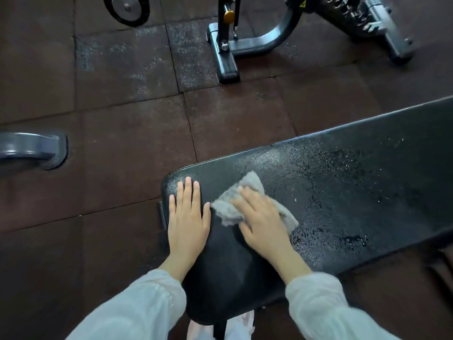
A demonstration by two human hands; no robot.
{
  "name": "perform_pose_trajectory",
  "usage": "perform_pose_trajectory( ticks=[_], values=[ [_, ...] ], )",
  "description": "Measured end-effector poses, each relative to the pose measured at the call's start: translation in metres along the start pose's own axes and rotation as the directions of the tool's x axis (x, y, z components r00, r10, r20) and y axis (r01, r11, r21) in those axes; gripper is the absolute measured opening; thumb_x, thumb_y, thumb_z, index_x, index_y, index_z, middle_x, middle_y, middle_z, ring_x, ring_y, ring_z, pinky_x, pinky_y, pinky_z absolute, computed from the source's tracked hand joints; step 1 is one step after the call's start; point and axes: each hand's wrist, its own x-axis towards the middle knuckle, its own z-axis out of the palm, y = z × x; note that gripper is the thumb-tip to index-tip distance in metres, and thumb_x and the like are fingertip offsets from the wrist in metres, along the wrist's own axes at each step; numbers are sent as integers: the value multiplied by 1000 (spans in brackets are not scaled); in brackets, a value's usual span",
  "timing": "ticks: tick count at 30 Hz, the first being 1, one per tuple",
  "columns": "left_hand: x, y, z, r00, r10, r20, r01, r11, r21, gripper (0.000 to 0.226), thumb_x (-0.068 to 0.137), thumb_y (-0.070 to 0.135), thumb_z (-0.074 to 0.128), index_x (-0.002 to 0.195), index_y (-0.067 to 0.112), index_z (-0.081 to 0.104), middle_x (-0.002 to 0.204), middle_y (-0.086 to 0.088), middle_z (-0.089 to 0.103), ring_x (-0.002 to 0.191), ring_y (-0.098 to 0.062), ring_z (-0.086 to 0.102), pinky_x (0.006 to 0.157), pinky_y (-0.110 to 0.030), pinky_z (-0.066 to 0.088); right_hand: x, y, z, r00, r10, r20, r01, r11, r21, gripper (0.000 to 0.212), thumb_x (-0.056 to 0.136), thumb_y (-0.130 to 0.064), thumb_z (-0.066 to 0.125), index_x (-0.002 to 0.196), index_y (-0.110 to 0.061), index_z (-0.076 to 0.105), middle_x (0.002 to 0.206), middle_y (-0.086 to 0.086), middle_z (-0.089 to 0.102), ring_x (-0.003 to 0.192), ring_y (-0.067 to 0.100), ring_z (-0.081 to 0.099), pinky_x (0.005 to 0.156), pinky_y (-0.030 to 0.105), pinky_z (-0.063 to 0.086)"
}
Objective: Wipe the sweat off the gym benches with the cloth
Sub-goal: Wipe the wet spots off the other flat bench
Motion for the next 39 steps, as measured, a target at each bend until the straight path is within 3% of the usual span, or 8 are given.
perform_pose_trajectory(
  ticks=[4,9,14,20,24,28,35,39],
  values=[
    [0,-1,1,1000,1,0,-1,1000,-13,55,91,32,28,133,1,46,142,-17,42,130,-33,41,104,-49,33,-49,26,-17,979,153,-136,-158,987,-24,47,74,-16,40,118,-12,57,129,10,54,122,26,46,96,42,39],
    [-1,-2,2,1000,11,-12,-12,999,-43,55,91,32,28,134,1,45,142,-16,42,130,-33,40,107,-39,18,33,54,-26,840,470,-270,-477,878,43,49,74,-13,38,117,-2,58,128,19,53,123,38,43,99,50,33],
    [1,-5,5,1000,20,-19,-21,999,-35,56,91,32,28,135,1,44,143,-16,41,132,-32,38,108,-40,18,101,28,-7,958,273,-81,-280,955,-93,44,79,-17,44,122,-12,54,133,8,48,128,27,36,98,41,29],
    [0,-2,3,1000,14,-17,-15,999,-51,56,91,32,28,135,0,43,143,-17,40,132,-33,37,109,-42,20,-18,-1,-2,995,-70,75,72,997,-32,49,72,-21,41,118,-22,59,131,3,54,123,20,42,96,38,33],
    [-1,6,-4,993,112,-40,-115,992,-59,53,91,29,30,132,-2,47,140,-18,44,130,-36,39,108,-40,19,-78,27,-24,986,144,-81,-147,988,-40,51,73,-19,41,122,-23,51,130,7,54,124,21,42,95,40,37],
    [-11,28,-2,973,230,11,-229,972,-47,53,90,30,32,128,-1,52,137,-18,48,127,-37,44,105,-46,32,-46,53,-33,888,417,-195,-433,901,-43,52,73,-25,37,118,-13,59,128,11,55,120,30,48,92,48,44],
    [-16,33,6,974,223,45,-223,975,1,56,92,32,27,131,-1,48,140,-19,43,129,-37,40,102,-50,35,-110,6,-10,1000,-6,10,7,995,-99,48,71,-21,45,119,-21,55,129,3,56,122,20,44,95,38,33],
    [-17,34,8,975,221,15,-221,975,-23,56,92,33,27,132,-1,47,142,-18,42,131,-37,38,106,-48,28,-157,36,-23,971,183,-157,-191,981,-41,40,83,-24,46,123,-21,50,130,5,53,123,21,44,97,38,35]
  ],
)
